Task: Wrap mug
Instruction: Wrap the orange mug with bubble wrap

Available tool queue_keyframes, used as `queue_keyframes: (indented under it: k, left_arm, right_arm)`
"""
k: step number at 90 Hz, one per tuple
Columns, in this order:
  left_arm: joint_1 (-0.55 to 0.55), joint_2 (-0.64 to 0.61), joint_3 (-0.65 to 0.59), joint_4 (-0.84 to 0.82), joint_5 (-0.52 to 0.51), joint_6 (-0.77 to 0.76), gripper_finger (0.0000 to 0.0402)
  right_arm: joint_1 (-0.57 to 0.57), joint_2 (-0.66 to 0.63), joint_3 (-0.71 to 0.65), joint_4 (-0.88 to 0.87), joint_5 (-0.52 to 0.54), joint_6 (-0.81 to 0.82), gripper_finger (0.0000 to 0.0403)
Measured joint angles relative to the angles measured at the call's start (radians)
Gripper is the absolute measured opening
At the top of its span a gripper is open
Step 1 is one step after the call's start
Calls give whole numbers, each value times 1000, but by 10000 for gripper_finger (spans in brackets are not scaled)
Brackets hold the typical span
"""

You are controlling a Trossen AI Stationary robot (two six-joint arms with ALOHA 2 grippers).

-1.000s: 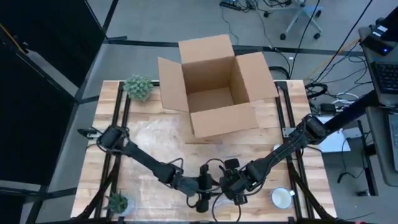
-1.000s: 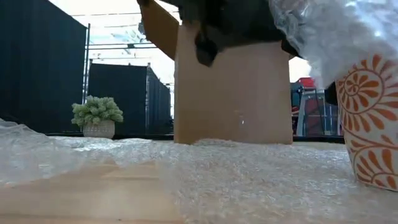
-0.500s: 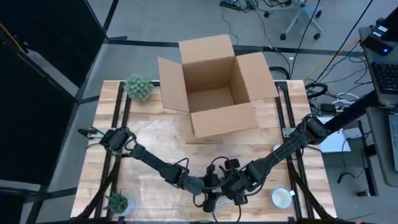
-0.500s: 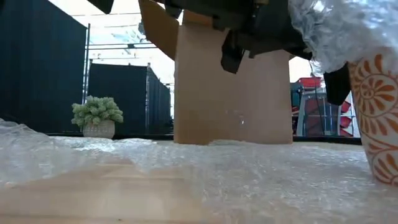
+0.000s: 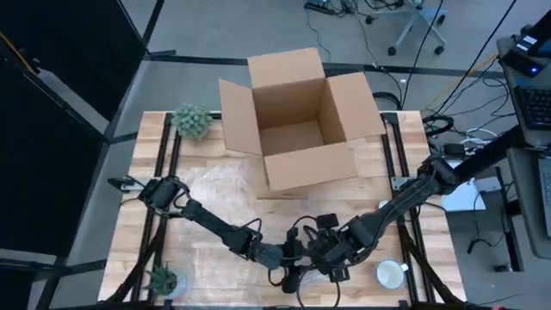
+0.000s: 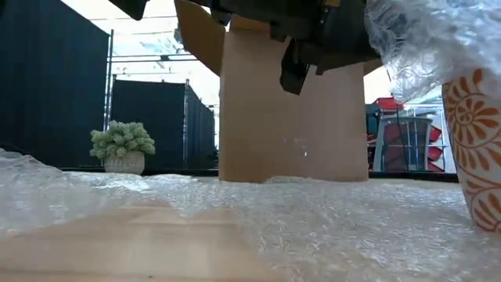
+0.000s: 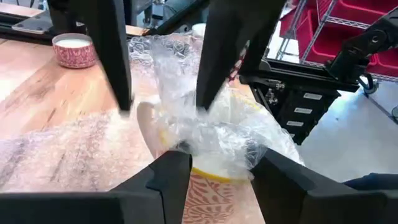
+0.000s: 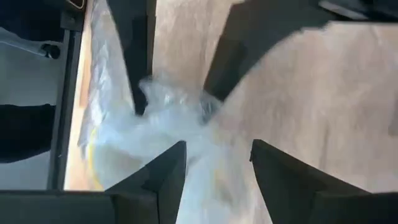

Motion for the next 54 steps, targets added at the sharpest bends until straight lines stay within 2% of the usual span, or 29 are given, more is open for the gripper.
queue_keyframes:
  k: [18, 32, 54]
  left_arm:
    - [0, 0, -1, 1, 0, 2, 148]
    - [0, 1, -2, 19, 0, 2, 148]
    - [0, 1, -2, 24, 3, 2, 148]
  right_arm:
    - [41, -79, 9, -34, 34, 154, 169]
    - [96, -87, -34, -102, 241, 301, 169]
    - [104, -80, -209, 212, 263, 326, 169]
